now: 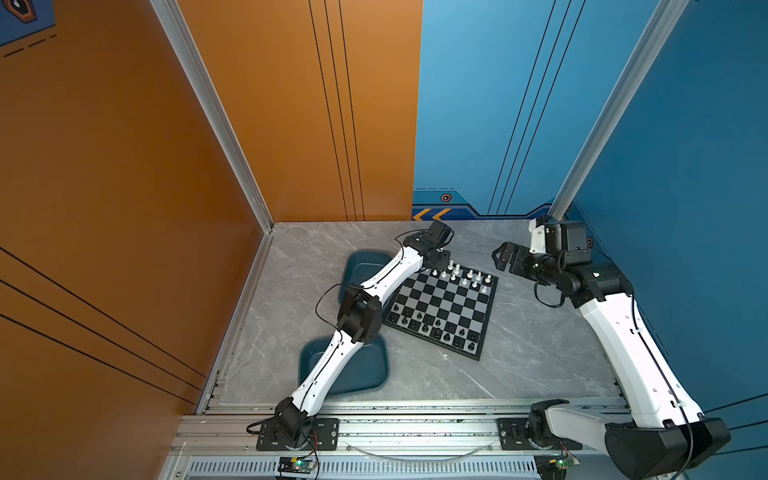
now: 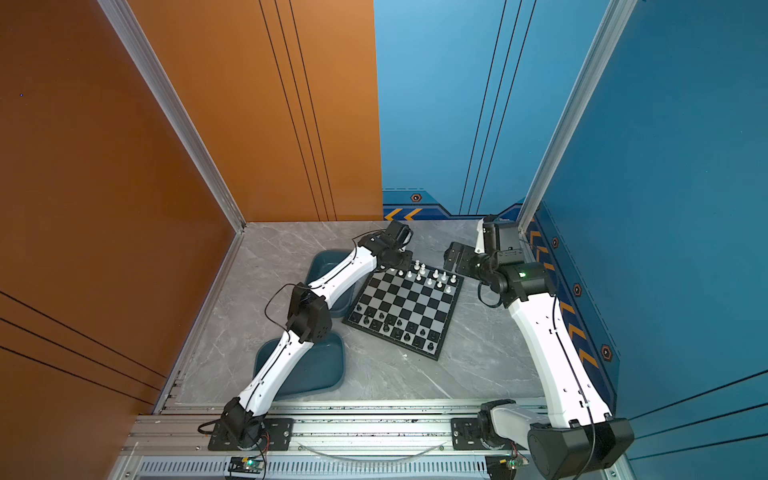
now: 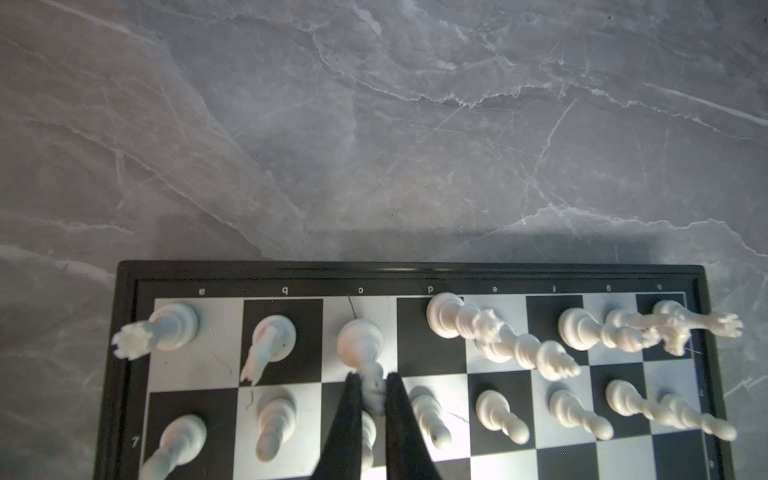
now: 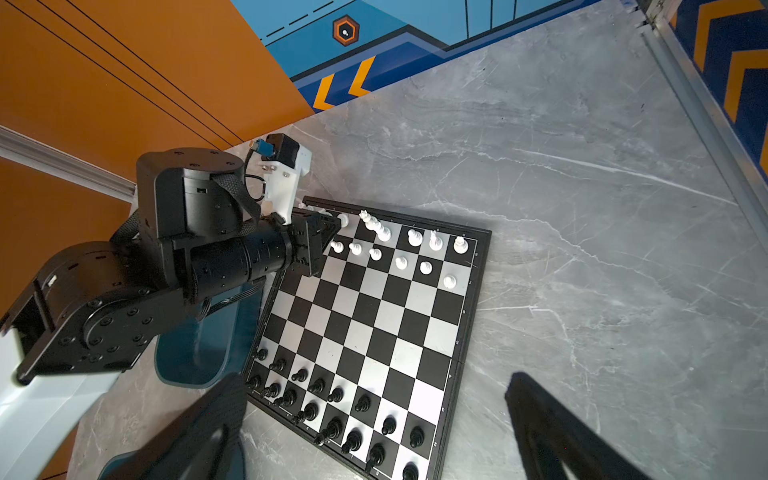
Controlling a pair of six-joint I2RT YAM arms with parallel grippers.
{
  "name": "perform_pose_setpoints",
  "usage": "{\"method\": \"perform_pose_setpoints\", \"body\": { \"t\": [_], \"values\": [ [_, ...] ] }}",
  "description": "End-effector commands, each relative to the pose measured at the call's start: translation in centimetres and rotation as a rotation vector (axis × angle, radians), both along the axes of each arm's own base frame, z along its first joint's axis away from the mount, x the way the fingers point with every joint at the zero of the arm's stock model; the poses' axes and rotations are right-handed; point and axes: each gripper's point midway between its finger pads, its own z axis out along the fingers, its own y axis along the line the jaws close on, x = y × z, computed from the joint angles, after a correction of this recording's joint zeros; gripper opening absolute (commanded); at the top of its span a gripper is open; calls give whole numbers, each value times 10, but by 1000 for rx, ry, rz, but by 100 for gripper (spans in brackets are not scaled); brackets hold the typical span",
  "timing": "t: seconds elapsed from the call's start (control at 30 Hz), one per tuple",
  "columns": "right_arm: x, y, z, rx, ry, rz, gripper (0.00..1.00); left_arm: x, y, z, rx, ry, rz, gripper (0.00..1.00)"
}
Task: Set up the chess pieces on the board
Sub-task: 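Lower the white pawn onto its far-row square with the left gripper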
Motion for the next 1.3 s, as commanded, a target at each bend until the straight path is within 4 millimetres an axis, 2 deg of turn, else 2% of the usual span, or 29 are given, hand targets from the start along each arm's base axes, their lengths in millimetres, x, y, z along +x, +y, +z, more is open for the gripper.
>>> {"method": "perform_pose_setpoints", "body": {
  "t": [0.0, 0.83, 1.13, 1.27],
  "values": [
    [-1, -7, 1, -14, 13, -25, 100, -2, 1, -16, -1, 36, 6, 10],
    [4, -11, -2, -6, 24, -21, 100, -1, 2, -17, -13, 44, 14, 15],
    [4, -13, -3, 0, 28, -24, 100, 0, -1, -18, -30, 48, 15, 24],
    [3, -14, -3, 0, 30, -23, 100, 2, -3, -6, -37, 19, 11, 28]
  ]
}}
